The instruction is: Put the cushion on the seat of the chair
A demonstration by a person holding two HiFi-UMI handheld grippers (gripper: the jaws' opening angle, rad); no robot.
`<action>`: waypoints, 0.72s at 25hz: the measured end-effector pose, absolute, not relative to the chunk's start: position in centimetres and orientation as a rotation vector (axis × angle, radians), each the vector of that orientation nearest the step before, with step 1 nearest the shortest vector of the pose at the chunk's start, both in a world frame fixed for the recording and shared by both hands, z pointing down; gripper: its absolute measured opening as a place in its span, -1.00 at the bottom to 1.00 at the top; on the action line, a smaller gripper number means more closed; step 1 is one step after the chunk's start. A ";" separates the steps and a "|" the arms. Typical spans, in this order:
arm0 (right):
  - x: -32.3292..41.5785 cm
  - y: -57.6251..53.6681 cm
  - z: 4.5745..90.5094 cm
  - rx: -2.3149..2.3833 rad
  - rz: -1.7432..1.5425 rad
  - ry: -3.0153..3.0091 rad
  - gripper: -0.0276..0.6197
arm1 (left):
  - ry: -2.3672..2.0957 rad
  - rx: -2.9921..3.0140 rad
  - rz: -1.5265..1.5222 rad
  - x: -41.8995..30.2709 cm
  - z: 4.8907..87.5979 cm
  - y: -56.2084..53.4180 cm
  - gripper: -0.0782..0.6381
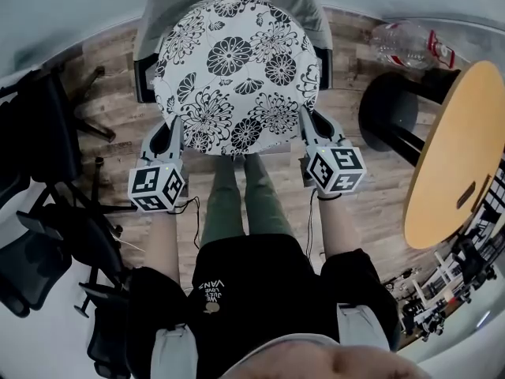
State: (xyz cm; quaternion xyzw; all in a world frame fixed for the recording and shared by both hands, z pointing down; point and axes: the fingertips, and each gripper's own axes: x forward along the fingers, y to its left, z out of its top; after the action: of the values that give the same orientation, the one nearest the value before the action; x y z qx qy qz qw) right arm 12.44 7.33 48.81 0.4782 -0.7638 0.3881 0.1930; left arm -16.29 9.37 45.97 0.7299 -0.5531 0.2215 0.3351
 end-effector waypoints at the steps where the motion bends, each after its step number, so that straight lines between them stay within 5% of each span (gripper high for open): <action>1: 12.4 7.3 48.9 1.341 1.090 -2.141 -0.82 | -1.441 1.903 0.580 -16.3 46.1 9.4 -0.68; 18: 12.1 7.7 51.0 1.312 1.088 -2.099 -0.82 | -1.436 1.879 0.610 -16.7 48.1 9.4 -0.68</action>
State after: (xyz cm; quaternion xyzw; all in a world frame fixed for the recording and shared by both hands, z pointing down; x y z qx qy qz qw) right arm 12.09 7.69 51.03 0.4737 -0.7578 0.3926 0.2171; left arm -16.70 9.39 48.09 0.7228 -0.5524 0.2346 0.3425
